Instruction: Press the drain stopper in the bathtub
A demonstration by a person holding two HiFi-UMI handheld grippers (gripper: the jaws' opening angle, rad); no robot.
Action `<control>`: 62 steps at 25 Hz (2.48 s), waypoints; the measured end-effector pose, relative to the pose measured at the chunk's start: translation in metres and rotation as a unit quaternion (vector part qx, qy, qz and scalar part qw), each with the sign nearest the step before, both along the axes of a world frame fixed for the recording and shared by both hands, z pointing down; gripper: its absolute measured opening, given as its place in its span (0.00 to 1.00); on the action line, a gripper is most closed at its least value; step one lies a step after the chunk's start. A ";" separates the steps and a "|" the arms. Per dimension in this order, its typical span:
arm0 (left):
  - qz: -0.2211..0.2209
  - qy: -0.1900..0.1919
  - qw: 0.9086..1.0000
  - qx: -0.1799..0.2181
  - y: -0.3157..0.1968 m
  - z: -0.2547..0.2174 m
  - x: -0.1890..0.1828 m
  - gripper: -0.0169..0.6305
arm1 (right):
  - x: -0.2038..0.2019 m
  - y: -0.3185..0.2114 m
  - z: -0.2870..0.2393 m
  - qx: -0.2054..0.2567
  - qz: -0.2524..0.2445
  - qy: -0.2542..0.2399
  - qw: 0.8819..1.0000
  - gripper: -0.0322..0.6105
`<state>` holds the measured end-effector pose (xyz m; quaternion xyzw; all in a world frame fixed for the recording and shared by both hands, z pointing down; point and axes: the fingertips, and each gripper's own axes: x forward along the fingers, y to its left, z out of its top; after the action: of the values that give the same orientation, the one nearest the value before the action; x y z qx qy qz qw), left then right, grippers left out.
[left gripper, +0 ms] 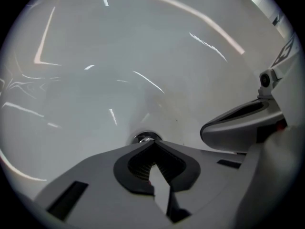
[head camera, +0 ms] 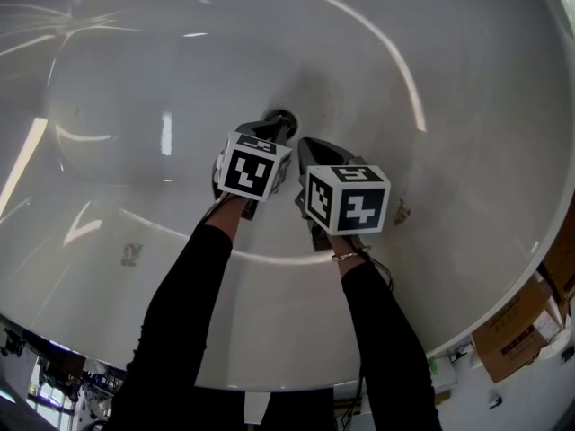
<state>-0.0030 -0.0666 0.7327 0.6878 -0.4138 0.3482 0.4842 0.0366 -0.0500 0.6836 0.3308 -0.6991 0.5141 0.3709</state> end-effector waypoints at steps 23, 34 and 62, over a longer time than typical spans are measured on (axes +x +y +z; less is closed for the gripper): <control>-0.004 -0.007 1.000 -0.029 0.007 0.024 -0.001 0.04 | -0.008 0.005 0.012 -0.013 -0.011 -0.006 1.000 0.05; -0.007 -0.013 0.999 -0.038 0.005 0.026 -0.002 0.04 | -0.002 0.011 0.016 -0.021 -0.010 0.005 1.000 0.05; 0.009 -0.025 0.999 -0.022 0.007 0.006 -0.004 0.04 | -0.004 0.003 -0.001 0.001 -0.012 0.017 1.000 0.05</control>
<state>-0.0075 -0.0593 0.7383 0.6717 -0.4115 0.3789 0.4857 0.0327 -0.0466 0.6823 0.3317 -0.6973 0.5031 0.3881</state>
